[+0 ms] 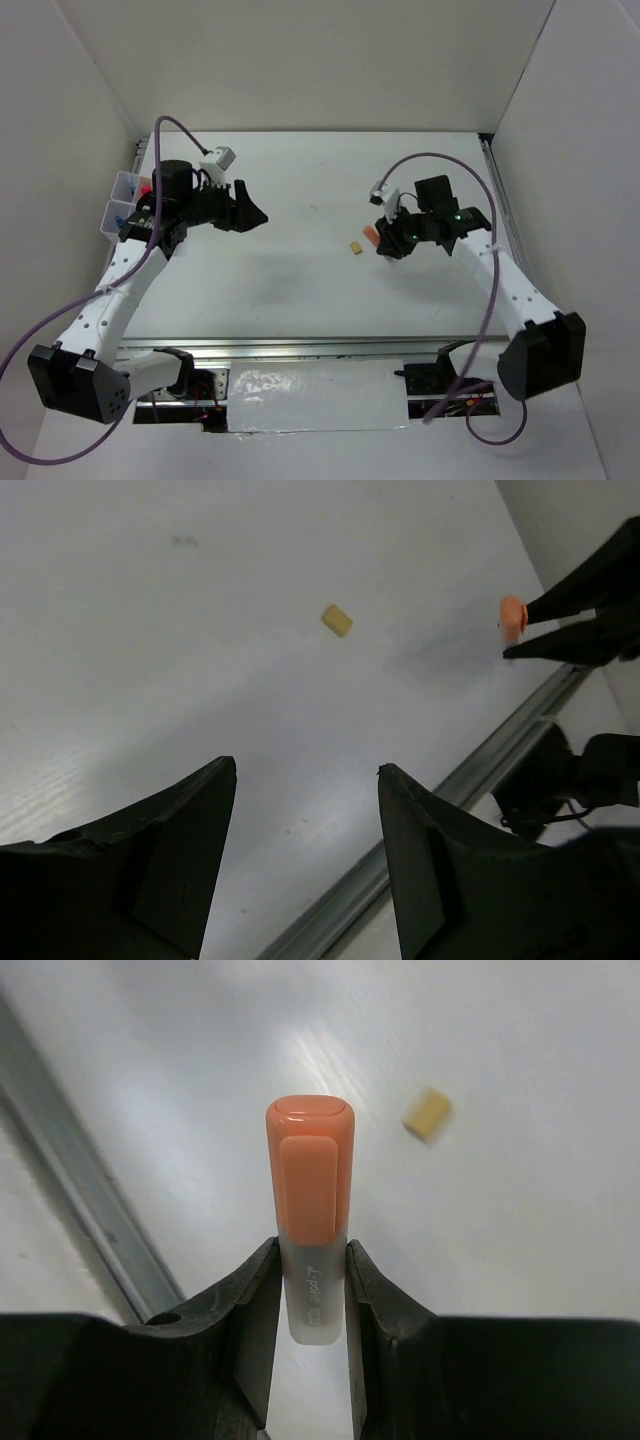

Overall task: Sort the stationery into containers
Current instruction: Grab a piece of stationery with the right arm, then pass the stationery from the right arm to the left

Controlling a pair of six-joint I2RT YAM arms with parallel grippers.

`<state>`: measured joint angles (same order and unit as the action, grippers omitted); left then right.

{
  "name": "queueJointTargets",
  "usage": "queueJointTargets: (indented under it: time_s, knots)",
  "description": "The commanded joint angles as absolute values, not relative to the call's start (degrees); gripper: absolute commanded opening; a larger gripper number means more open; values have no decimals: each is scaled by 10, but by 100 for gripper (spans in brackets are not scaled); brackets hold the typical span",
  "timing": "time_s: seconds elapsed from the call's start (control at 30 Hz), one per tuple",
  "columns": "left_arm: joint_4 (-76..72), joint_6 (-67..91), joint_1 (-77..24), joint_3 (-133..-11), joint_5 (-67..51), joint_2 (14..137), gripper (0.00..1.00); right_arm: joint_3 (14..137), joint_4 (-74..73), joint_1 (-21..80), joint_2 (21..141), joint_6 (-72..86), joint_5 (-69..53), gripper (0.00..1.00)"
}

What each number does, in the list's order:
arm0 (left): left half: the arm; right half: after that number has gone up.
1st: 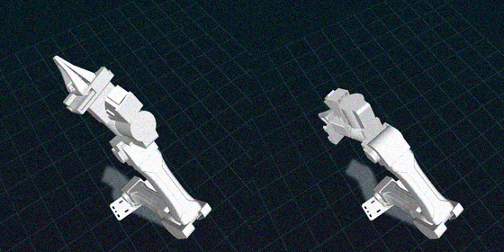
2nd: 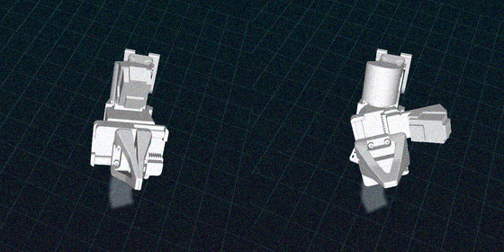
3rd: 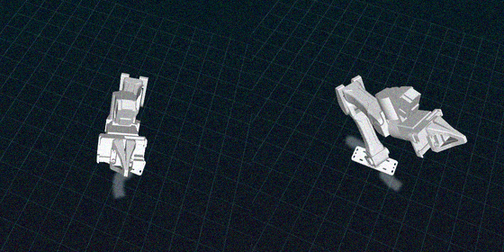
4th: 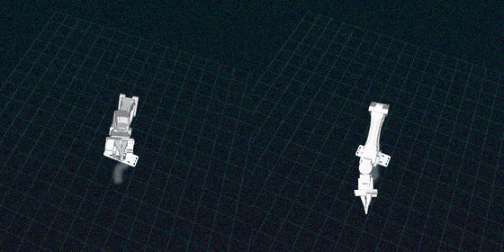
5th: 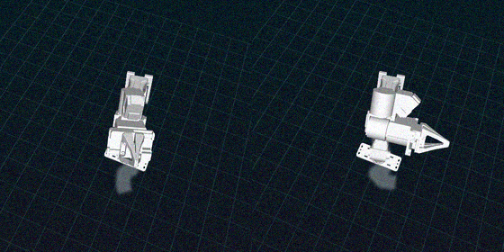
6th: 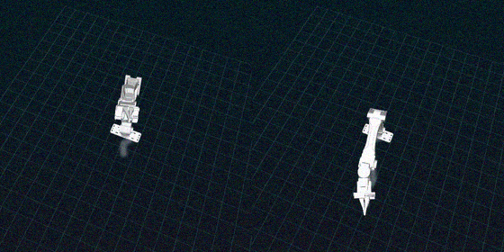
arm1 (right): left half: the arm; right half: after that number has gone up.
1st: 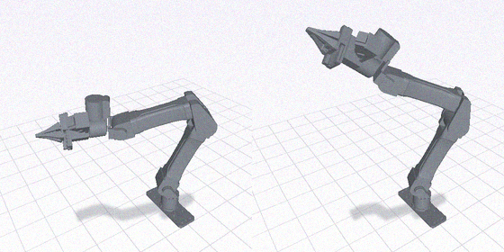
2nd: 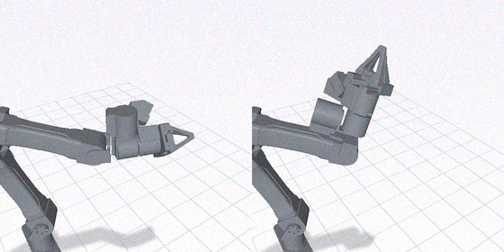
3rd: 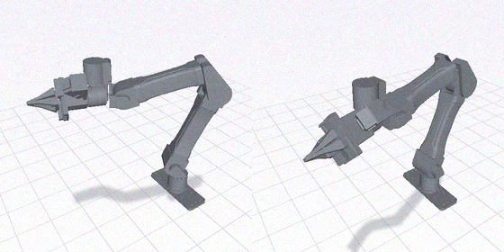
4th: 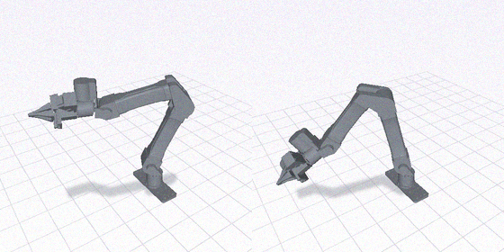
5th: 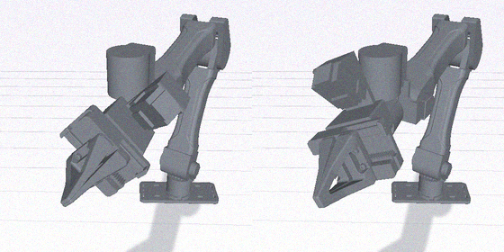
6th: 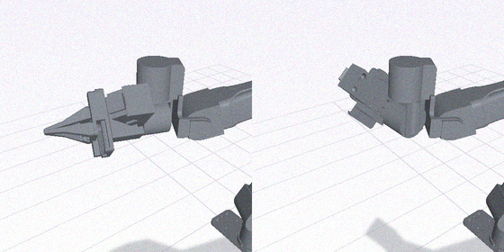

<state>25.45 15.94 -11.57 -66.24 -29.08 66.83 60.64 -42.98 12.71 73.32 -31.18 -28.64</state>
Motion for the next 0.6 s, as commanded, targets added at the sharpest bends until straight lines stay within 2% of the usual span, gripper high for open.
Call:
queueJointTargets:
  time_s: [0.0,0.23,0.57]
  knots:
    - [189,273,-121,-649,-366,671,70,628,-389,212,684,-223,-347,0]
    - [191,264,-178,-690,-394,736,71,686,-370,396,726,-168,-259,0]
    - [143,316,-198,-627,-468,772,68,728,-352,470,793,-134,-91,0]
